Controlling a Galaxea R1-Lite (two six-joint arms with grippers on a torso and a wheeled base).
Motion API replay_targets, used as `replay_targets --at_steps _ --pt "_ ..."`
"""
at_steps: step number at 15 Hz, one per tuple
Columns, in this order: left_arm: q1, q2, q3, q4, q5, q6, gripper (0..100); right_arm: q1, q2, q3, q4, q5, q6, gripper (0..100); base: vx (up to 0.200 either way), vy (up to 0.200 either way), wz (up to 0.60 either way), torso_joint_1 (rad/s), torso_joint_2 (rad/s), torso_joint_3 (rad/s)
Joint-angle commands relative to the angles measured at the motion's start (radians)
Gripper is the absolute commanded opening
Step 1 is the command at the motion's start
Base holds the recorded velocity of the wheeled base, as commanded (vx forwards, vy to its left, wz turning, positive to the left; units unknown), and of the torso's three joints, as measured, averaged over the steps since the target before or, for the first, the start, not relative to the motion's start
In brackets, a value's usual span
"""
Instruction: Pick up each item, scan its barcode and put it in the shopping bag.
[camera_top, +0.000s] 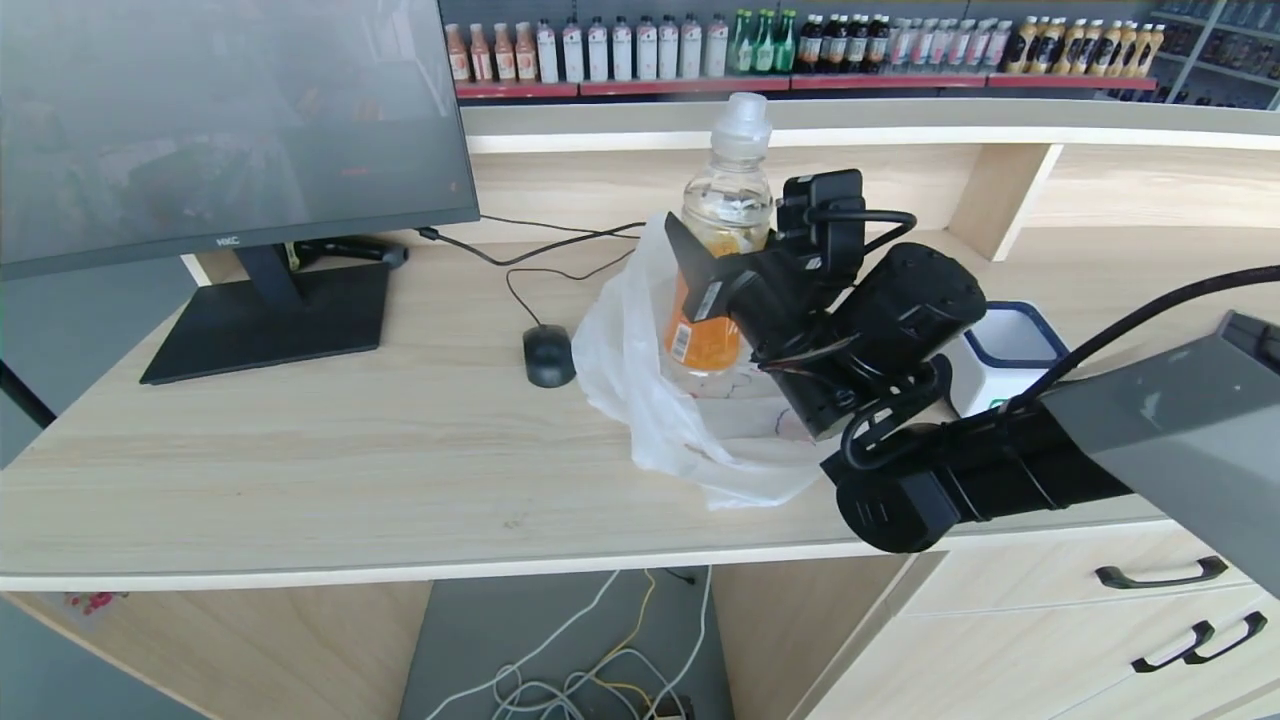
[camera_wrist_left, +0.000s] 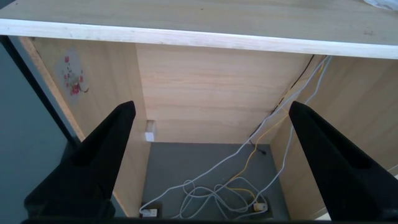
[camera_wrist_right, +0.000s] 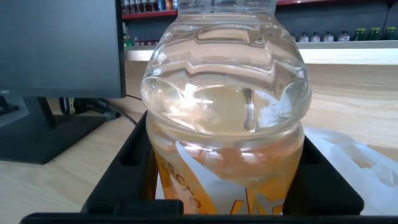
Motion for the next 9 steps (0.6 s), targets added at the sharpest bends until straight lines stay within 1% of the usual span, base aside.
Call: replay_targets --at_steps 1,9 --pt "0.0 0.0 0.0 0.0 0.0 -0.001 100 -0.017 0.029 -0.01 -0.006 0.0 -0.001 0 0.0 0.0 0.0 0.0 0.0 0.0" --pt "0.0 0.0 0.0 0.0 0.0 -0.001 100 -0.026 0.094 -0.044 -0.016 -0.002 0.002 0 0.0 0.0 0.0 0.0 0.0 0.0"
